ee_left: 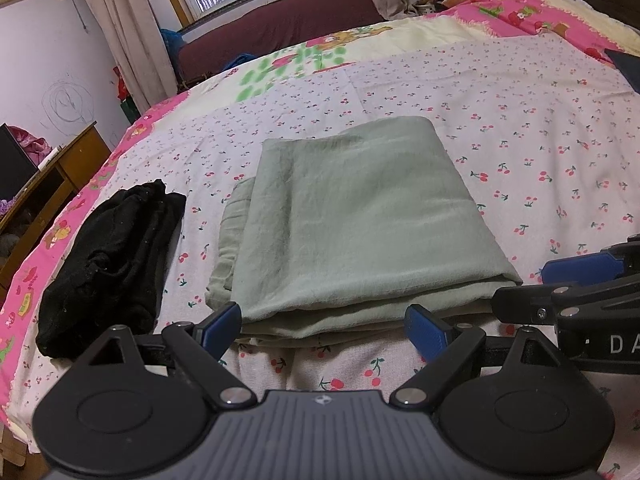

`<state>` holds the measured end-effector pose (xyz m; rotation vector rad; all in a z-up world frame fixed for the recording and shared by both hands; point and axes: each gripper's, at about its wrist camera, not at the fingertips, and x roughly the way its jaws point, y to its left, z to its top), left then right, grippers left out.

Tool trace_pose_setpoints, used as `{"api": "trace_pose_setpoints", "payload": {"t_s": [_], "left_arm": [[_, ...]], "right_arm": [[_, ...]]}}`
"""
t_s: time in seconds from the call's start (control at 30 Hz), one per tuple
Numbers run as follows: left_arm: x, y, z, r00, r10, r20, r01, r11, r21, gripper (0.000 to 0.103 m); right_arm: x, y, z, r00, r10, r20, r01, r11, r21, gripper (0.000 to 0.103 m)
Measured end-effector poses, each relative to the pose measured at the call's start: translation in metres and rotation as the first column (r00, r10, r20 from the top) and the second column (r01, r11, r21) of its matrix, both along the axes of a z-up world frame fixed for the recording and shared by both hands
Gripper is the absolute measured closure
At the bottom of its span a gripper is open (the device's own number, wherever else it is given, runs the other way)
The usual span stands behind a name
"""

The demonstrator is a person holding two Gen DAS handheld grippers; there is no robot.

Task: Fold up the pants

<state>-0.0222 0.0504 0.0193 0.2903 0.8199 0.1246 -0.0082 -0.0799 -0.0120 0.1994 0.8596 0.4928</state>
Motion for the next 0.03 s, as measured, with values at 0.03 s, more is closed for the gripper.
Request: {"api": "trace_pose_setpoints", "payload": {"t_s": [0.03], "left_arm": [[0.0001,-0.0003,-0.0002,1.0,0.0,-0.001,0.0,1.0,0.001,0.002]], "right_arm": [[0.0005,-0.0004,0.0003,1.0,0.0,0.0,0.0,1.0,0.001,0.054]]}}
